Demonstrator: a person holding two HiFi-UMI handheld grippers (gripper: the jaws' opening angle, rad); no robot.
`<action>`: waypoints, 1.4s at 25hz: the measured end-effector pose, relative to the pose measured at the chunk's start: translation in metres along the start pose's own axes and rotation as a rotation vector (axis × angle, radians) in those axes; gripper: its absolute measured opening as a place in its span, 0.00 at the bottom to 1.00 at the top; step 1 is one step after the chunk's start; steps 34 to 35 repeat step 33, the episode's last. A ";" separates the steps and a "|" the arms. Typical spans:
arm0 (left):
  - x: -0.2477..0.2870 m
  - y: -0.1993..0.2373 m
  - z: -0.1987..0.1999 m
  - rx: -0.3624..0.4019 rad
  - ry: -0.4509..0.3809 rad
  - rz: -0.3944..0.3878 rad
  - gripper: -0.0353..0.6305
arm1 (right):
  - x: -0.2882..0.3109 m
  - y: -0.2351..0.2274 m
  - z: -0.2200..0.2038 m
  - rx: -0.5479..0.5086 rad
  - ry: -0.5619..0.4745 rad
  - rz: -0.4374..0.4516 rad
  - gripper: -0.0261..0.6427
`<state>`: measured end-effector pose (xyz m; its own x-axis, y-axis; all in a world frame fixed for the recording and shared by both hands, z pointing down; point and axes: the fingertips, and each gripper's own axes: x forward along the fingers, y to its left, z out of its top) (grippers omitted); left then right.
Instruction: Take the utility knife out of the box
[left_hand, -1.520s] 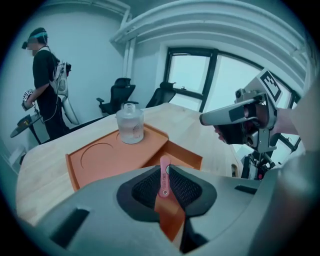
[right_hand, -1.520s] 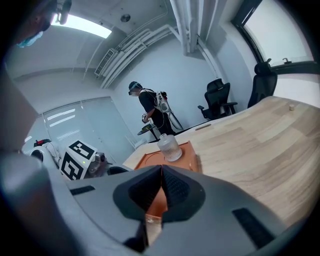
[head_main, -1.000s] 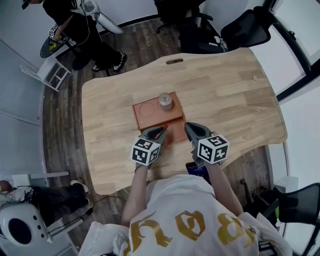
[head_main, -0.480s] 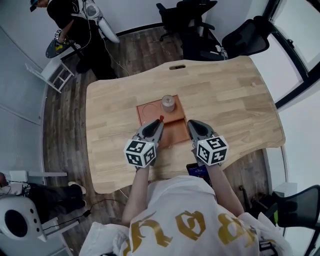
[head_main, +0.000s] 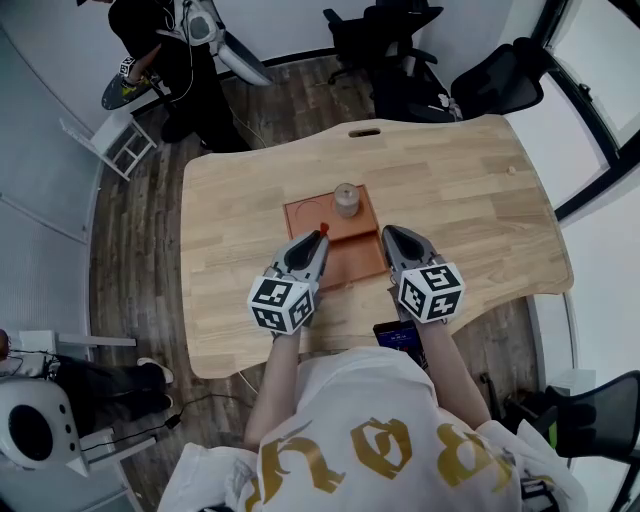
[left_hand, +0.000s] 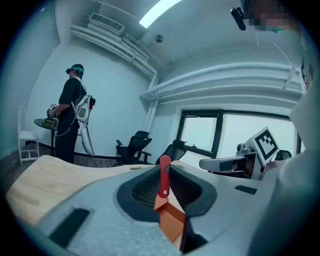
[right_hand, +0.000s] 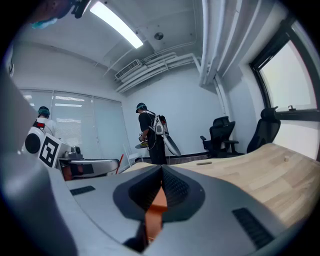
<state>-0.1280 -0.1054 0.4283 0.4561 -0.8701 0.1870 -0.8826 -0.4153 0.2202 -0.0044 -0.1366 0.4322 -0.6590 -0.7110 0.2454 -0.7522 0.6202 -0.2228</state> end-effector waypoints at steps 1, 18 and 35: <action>-0.002 0.001 0.000 0.002 -0.003 0.003 0.14 | 0.000 0.002 0.000 -0.004 -0.001 0.002 0.06; -0.012 0.008 0.002 -0.016 -0.029 0.022 0.14 | -0.004 -0.003 0.004 -0.040 0.001 0.002 0.06; -0.011 0.012 -0.003 -0.037 -0.019 0.030 0.14 | -0.006 -0.008 -0.006 -0.032 0.027 -0.005 0.06</action>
